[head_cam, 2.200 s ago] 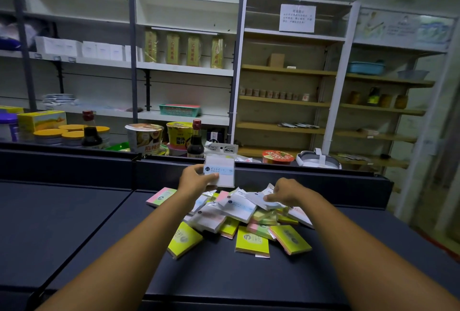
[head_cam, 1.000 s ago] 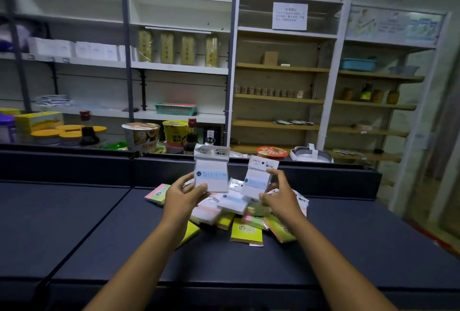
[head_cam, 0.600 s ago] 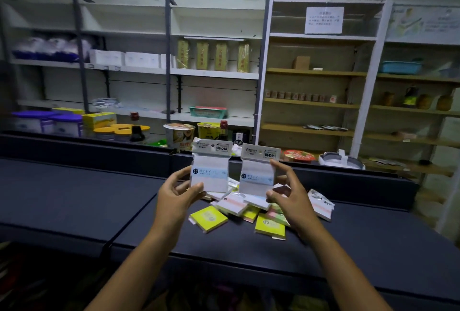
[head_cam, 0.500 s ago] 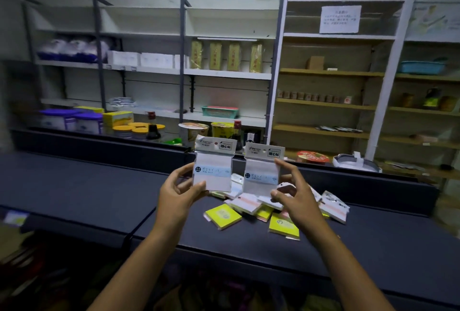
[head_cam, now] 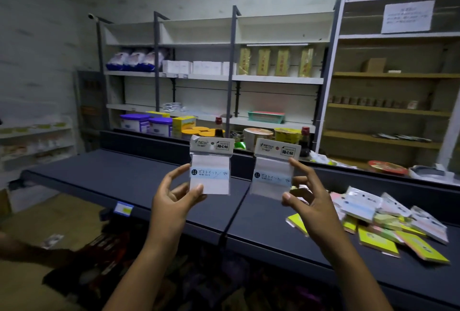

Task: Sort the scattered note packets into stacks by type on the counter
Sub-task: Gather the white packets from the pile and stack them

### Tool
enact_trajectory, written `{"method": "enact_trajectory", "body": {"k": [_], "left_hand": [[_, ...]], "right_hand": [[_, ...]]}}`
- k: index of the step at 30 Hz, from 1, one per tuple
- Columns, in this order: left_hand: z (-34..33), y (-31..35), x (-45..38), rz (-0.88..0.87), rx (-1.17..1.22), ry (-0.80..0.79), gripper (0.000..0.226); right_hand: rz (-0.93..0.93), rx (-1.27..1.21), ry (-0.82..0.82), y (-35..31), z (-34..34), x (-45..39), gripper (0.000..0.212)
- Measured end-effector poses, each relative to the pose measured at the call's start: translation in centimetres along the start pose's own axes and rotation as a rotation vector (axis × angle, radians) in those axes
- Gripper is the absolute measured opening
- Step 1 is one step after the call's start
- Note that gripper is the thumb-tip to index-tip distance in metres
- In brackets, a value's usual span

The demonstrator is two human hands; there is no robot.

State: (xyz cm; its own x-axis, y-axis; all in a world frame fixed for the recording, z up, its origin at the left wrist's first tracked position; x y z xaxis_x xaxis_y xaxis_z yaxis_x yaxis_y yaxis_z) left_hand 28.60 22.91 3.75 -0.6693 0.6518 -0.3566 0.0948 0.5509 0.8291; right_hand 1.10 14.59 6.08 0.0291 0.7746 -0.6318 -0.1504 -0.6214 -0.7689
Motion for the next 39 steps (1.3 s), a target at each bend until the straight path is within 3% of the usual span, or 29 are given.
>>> {"method": "enact_trajectory", "body": {"k": [14,39], "left_hand": [[14.8,1.2,-10.8,0.009,-0.041,0.066,0.042],[19.0,-7.7,-32.2,0.047,-0.084,0.116,0.040]], "right_hand": [[-0.014,-0.046,-0.057,-1.6,-17.2,0.4,0.069],[0.009,-0.051,-0.094,5.9,-34.5,-11.0,0.073]]}}
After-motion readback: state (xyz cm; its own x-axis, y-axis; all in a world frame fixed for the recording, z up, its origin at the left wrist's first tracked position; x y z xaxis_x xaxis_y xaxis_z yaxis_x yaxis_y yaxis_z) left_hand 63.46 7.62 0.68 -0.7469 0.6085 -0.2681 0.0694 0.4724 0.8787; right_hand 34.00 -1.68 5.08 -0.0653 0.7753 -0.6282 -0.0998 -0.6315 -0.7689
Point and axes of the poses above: each hand's wrist, its own x-axis away from the middle knuckle, its own z-axis out of the back of the hand, y = z × x, the point moved 8 cm from there along -x, towards the middle knuckle, and after that the axes turned 15 degrees about y, right-handed, at the moved point
